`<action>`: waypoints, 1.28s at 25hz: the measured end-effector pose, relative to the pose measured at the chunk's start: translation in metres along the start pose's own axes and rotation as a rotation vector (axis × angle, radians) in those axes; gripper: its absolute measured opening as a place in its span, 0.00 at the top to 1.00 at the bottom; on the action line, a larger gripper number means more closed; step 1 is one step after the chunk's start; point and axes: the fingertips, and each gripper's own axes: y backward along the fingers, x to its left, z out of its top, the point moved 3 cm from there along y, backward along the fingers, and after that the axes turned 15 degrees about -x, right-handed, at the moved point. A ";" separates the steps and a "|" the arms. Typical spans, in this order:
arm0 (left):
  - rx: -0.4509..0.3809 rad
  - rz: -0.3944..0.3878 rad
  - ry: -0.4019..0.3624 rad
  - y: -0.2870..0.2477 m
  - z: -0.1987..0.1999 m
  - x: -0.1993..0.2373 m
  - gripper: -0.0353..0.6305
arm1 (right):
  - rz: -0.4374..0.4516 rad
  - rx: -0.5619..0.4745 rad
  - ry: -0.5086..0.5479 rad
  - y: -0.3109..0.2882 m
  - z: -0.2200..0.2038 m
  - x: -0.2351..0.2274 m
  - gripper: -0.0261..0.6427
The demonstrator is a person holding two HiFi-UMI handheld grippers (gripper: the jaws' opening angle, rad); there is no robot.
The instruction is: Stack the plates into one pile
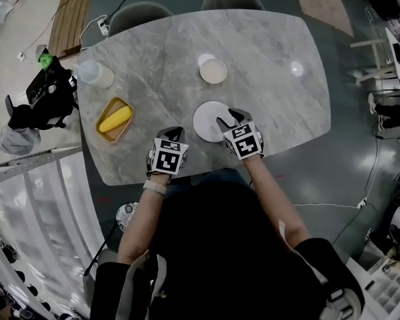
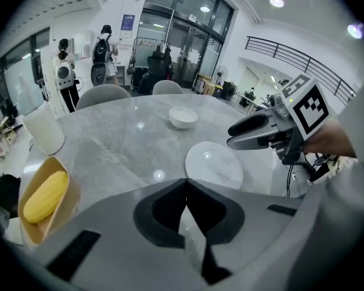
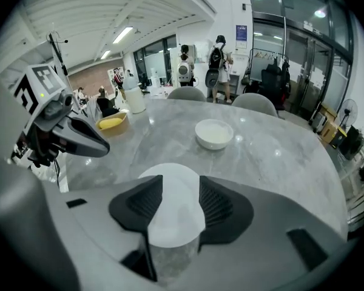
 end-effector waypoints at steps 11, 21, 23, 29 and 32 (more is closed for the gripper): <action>-0.182 0.036 -0.005 0.036 0.073 0.010 0.94 | 0.019 -0.182 -0.049 0.047 0.073 0.012 0.85; -0.413 -0.024 -0.083 0.082 0.157 -0.003 0.94 | 0.032 -0.382 -0.058 0.109 0.142 0.019 0.91; -0.445 -0.040 -0.104 0.092 0.168 -0.009 0.94 | 0.026 -0.426 -0.053 0.123 0.155 0.022 0.91; -0.549 -0.081 -0.124 0.119 0.201 -0.025 0.94 | 0.003 -0.546 -0.028 0.161 0.190 0.029 0.91; -0.594 -0.100 -0.143 0.131 0.213 -0.031 0.94 | -0.012 -0.601 -0.019 0.177 0.201 0.033 0.91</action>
